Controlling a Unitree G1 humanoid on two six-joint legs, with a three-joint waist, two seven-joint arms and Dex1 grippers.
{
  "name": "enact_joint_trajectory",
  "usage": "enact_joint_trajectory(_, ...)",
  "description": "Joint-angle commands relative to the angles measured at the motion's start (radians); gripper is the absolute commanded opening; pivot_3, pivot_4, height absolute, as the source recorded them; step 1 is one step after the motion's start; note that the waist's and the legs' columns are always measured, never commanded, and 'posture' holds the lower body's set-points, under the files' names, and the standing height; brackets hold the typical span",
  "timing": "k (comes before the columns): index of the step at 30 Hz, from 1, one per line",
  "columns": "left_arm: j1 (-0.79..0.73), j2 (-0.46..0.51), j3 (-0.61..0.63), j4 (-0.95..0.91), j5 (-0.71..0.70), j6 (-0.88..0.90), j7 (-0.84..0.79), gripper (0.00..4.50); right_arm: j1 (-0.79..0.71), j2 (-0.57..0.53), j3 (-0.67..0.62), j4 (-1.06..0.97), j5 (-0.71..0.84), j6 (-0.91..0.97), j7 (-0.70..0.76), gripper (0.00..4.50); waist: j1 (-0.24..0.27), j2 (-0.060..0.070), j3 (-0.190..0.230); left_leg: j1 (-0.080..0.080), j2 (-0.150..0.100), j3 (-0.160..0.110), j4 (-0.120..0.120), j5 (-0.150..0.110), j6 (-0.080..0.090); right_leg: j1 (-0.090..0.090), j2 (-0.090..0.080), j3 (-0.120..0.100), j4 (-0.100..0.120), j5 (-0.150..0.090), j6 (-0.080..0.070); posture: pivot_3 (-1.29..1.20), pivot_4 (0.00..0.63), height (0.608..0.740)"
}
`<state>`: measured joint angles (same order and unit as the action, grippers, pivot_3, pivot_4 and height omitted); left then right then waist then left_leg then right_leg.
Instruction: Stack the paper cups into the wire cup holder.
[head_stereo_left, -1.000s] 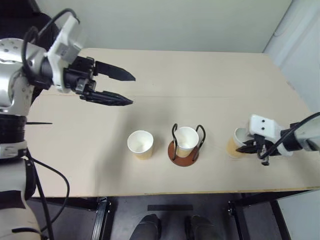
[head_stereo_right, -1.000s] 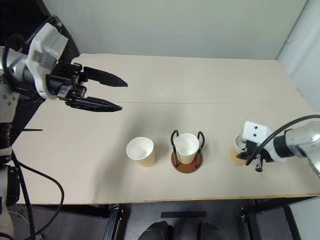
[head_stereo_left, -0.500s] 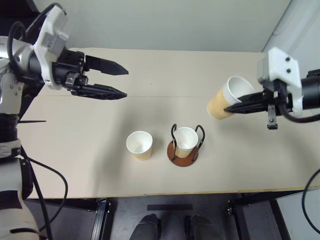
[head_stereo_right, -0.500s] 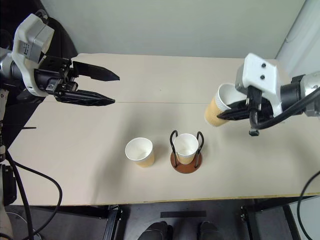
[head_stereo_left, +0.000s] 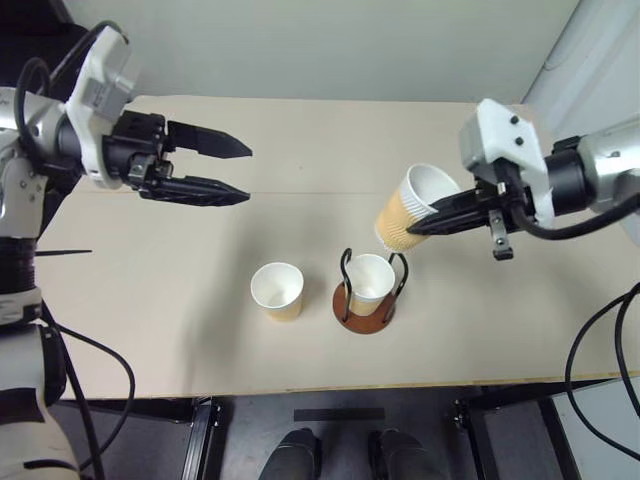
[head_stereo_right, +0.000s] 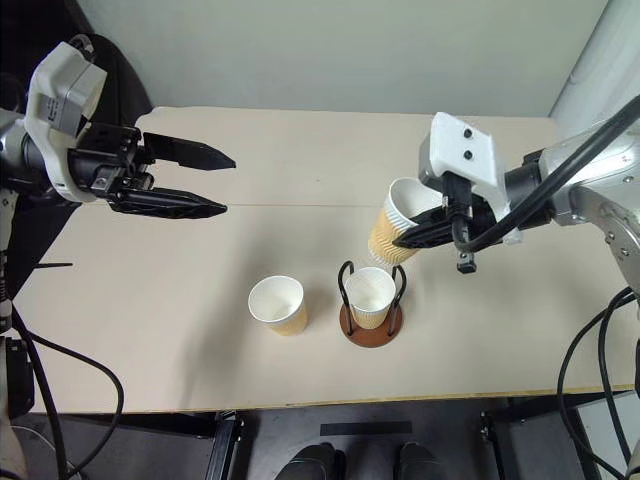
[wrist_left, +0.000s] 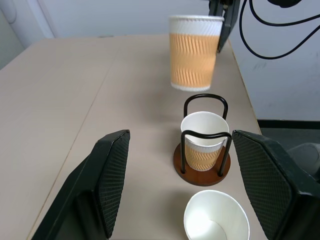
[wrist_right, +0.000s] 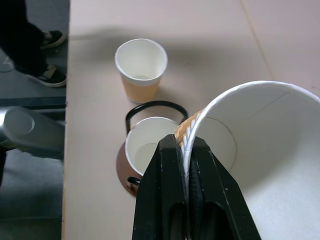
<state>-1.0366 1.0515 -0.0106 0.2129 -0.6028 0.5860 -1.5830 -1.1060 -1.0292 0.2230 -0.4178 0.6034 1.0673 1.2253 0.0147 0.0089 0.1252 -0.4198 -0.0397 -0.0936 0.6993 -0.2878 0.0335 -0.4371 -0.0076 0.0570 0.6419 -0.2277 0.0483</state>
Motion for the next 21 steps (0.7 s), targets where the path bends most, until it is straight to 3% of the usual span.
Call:
enact_joint_trajectory(1,0.008,0.006,0.046,-0.032,-0.005,-0.003,-0.004,3.51,-0.018,0.012,0.004,0.006,-0.006,-0.021,0.016,0.02,0.000,0.000,0.000,0.000,0.000,0.000,0.000,0.000,0.000,0.000,0.000,0.000,0.000,0.000,0.000,0.00,0.150,0.740)
enact_joint_trajectory(21,0.028,-0.002,0.054,-0.031,0.019,-0.021,0.000,3.51,0.027,0.066,0.085,0.037,-0.055,-0.063,0.046,0.02,-0.003,0.000,0.000,0.000,0.000,0.000,0.000,0.000,0.000,0.000,0.000,0.000,0.000,0.000,0.000,0.00,0.150,0.740)
